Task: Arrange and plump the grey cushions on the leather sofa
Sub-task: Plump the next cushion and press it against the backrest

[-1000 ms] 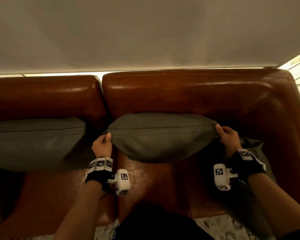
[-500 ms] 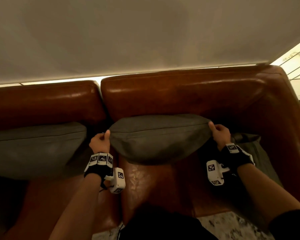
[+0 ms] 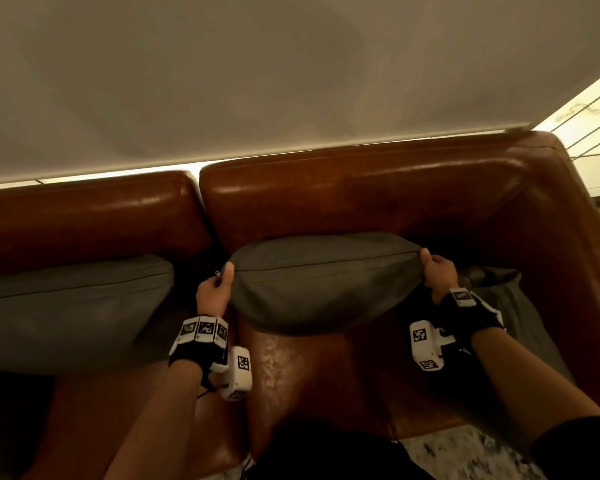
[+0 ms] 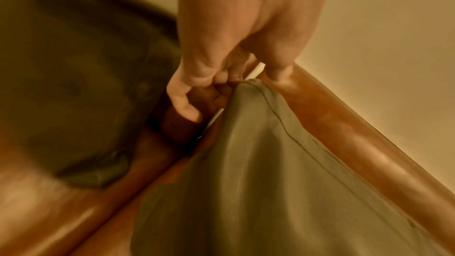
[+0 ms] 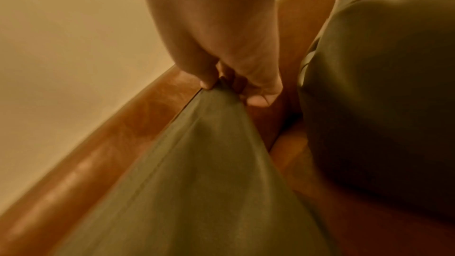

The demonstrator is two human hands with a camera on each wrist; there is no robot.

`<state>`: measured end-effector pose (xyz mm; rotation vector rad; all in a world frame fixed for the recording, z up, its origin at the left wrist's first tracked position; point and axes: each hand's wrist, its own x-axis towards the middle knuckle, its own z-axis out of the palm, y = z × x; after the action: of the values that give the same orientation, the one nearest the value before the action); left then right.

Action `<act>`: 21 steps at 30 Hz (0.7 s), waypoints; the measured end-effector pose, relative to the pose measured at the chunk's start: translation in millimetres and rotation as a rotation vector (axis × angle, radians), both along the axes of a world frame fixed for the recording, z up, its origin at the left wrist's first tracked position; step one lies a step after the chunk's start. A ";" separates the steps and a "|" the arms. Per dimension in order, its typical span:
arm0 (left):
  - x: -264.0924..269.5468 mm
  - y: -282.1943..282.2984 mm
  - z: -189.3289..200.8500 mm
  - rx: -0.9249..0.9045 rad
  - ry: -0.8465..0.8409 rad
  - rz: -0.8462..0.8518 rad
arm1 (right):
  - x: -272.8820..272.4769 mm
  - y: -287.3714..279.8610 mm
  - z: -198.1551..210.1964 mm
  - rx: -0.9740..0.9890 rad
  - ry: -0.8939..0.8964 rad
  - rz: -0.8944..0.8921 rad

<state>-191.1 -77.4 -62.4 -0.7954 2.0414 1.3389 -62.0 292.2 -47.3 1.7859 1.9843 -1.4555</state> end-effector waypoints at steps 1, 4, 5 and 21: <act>-0.9 -1.4 0.9 0.050 0.007 0.015 | -0.7 2.9 2.9 -0.042 0.039 -0.023; -8.3 -5.1 2.1 0.284 -0.033 0.241 | -0.5 12.3 9.2 -0.105 0.112 -0.068; -11.3 -4.6 0.2 0.303 -0.044 0.273 | -1.4 13.9 9.4 -0.096 0.112 -0.075; -17.3 3.1 0.5 0.004 -0.107 0.163 | -35.2 28.9 -11.5 -0.059 0.053 -0.133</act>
<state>-208.3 -74.3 -61.9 -1.0278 1.9243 1.3568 -97.3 321.0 -58.7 1.9065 1.8572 -1.5978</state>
